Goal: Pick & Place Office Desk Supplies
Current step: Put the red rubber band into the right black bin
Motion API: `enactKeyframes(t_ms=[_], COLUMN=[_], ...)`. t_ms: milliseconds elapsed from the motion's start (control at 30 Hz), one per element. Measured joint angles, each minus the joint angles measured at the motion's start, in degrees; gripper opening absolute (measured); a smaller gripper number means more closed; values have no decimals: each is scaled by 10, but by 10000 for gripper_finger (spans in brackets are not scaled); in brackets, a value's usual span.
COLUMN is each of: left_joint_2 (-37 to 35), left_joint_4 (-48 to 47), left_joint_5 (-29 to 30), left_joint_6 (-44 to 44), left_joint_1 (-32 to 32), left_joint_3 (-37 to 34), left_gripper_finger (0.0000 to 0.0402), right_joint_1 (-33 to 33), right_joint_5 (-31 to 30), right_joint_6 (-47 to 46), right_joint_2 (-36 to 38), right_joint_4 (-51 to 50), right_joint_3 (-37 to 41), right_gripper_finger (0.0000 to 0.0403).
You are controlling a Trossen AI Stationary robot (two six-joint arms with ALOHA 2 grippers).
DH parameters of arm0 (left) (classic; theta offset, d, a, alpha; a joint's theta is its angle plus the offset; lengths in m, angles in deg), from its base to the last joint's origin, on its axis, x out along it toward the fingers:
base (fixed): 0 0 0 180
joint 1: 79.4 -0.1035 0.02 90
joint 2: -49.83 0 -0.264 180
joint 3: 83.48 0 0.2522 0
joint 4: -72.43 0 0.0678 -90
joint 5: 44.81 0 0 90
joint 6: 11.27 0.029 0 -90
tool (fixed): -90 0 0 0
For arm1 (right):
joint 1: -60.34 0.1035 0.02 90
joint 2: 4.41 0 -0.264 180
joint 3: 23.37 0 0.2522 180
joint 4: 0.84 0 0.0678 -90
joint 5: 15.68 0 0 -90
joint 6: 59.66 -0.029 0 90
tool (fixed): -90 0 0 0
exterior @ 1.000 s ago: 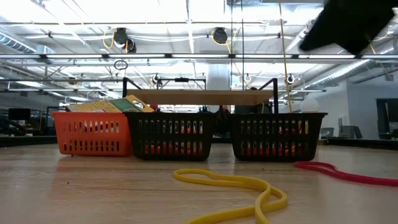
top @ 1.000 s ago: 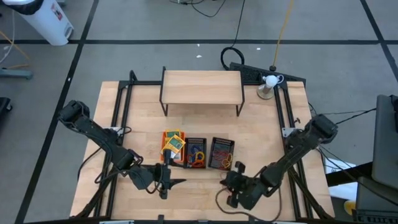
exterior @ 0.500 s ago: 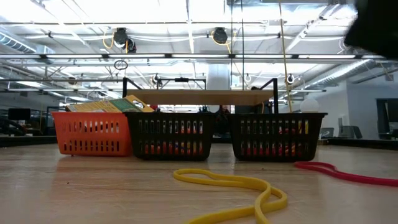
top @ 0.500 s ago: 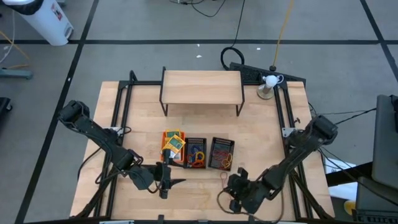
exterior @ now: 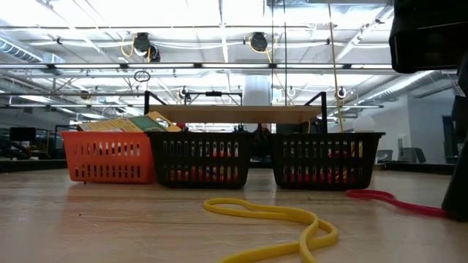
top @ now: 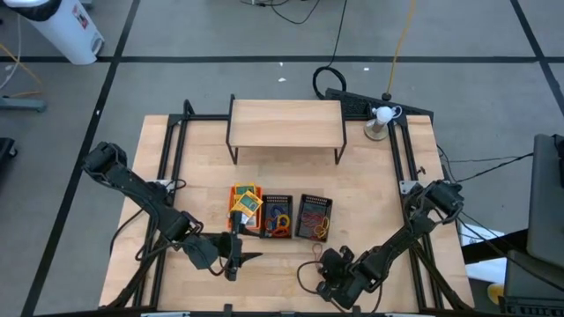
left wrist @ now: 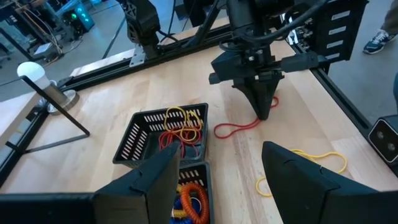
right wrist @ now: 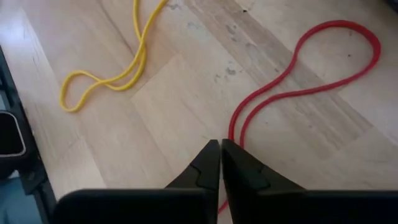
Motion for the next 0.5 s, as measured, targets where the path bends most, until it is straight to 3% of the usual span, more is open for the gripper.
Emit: enactKeyframes(t_ms=[500], left_joint_2=[0], left_joint_4=[0], left_joint_5=[0], left_joint_6=[3], left_joint_1=[0], left_joint_3=[0], left_gripper_finger=[225], right_joint_1=[1], right_joint_5=[9], right_joint_6=[32], right_joint_2=[2], right_joint_4=[88], right_joint_3=[0], right_gripper_finger=[117])
